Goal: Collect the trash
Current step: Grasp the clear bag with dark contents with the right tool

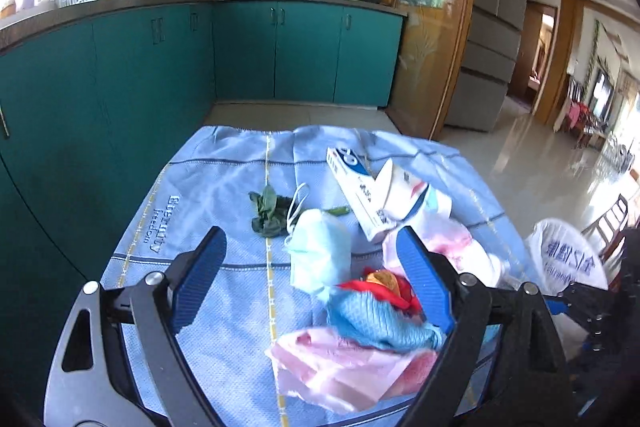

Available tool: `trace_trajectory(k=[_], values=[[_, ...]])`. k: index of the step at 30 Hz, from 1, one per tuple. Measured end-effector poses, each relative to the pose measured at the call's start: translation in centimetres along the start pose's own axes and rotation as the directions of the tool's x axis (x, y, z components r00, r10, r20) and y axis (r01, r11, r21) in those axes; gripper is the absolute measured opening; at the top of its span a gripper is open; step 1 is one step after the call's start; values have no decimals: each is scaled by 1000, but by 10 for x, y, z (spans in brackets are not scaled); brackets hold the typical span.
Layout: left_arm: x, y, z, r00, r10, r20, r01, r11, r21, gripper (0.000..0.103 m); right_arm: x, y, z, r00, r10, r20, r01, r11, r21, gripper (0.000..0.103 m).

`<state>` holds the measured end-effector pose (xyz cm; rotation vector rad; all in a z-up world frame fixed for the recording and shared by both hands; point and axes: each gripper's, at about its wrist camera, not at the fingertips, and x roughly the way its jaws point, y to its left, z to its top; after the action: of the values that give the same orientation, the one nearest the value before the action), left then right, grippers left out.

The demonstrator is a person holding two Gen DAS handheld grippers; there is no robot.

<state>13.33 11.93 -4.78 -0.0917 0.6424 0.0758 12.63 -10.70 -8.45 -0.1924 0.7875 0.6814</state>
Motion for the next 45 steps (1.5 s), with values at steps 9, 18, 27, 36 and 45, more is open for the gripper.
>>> trace_trajectory(k=[9,18,27,36,45], values=[[-4,-11,-26,991,-100,-84,112,983,147,87,0,-24,5,984,-163,75,153,981,123,78],[-9,-36,-60,938,-249,-241,309,916,255,74,34,-27,9,988,-154,21,149,976,159,74],[-30,-49,-85,902,-309,-301,406,846,346,61,14,-36,0,990,-134,51,123,978,171,55],[-49,-39,-70,886,-411,-214,459,840,288,85,-1,-50,-9,986,-162,32,153,971,185,59],[-6,-47,-98,905,-218,-366,347,876,336,86,10,-45,-11,979,-203,-1,200,963,178,67]])
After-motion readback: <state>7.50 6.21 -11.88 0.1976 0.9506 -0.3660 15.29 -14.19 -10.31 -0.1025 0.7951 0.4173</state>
